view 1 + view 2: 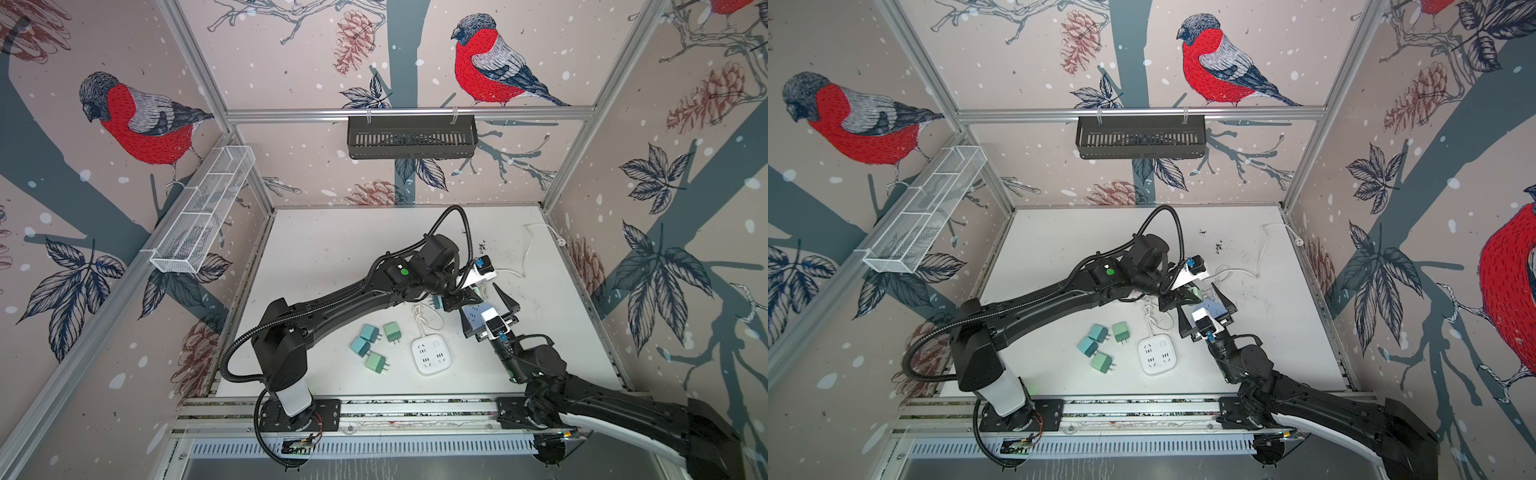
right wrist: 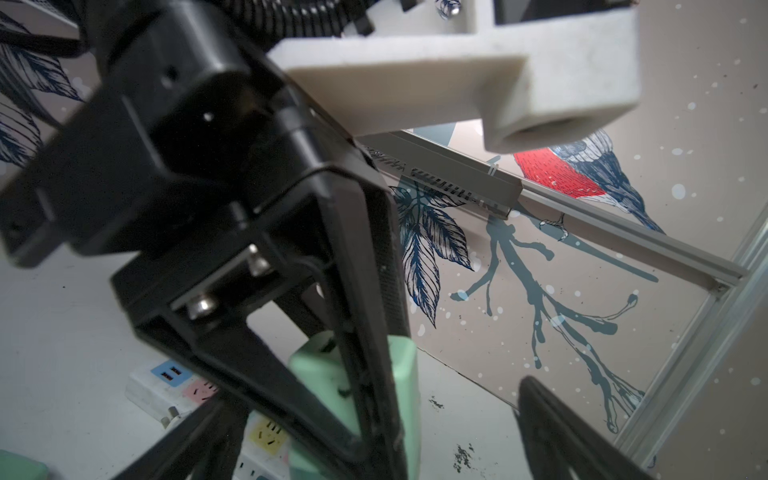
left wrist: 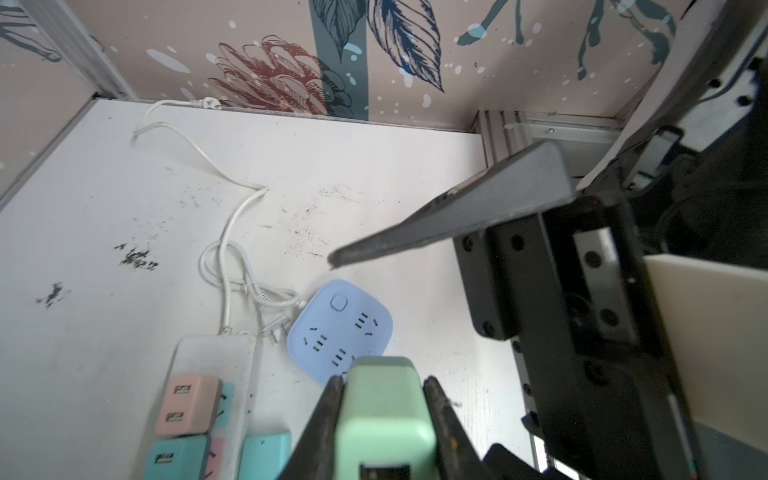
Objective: Insert the plug
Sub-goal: 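Close the left gripper on the light-green adapter while the right gripper opens and withdraws, then carry the light-green adapter with the left gripper over the socket beside the teal adapter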
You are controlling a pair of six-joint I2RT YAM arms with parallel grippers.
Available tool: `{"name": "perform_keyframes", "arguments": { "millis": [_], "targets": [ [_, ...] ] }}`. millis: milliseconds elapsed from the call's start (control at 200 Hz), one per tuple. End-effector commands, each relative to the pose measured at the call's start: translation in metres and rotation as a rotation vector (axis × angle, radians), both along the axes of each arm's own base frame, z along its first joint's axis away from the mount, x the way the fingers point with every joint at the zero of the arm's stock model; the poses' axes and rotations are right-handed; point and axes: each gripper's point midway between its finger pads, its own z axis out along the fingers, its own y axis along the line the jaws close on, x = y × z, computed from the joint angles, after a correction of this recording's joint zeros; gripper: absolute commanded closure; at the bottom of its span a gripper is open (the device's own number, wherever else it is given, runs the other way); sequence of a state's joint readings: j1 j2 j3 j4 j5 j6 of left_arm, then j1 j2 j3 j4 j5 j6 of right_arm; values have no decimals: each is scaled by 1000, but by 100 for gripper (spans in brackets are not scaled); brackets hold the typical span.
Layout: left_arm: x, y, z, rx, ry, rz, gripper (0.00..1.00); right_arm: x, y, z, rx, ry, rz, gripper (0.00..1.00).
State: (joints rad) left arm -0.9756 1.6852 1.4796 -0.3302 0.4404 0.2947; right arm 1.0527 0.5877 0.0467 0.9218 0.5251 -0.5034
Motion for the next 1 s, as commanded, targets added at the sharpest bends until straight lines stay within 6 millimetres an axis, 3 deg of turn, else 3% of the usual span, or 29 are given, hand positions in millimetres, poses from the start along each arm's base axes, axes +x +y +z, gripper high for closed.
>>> {"name": "perform_keyframes", "arguments": {
  "millis": [0, 145, 250, 360, 485, 535, 655, 755, 996],
  "targets": [
    [27, 9, 20, -63, -172, 104, 100, 2, 7, 2, 44, 93, 40, 0],
    [42, 32, 29, -110, -327, 219, 100, -9, 13, 2, 89, 214, 146, 0],
    [51, 46, 32, -119, -441, 275, 100, -14, 1, -3, 174, 294, 154, 1],
    [65, 51, 17, -50, -526, 308, 100, -20, -5, -20, 218, 338, 177, 0],
    [93, 58, -2, 99, -568, 415, 100, -22, -7, -51, 234, 336, 183, 0],
    [105, 62, -10, 151, -576, 466, 100, -21, -10, -55, 253, 315, 174, 1],
    [121, 65, -52, 341, -552, 459, 100, -18, -15, -53, 269, 298, 145, 1],
    [140, 71, -71, 424, -511, 502, 100, -16, -16, -58, 259, 300, 131, 1],
    [149, 79, -71, 312, -276, 402, 100, -13, -18, -59, 294, 310, 116, 0]
  ]
}}
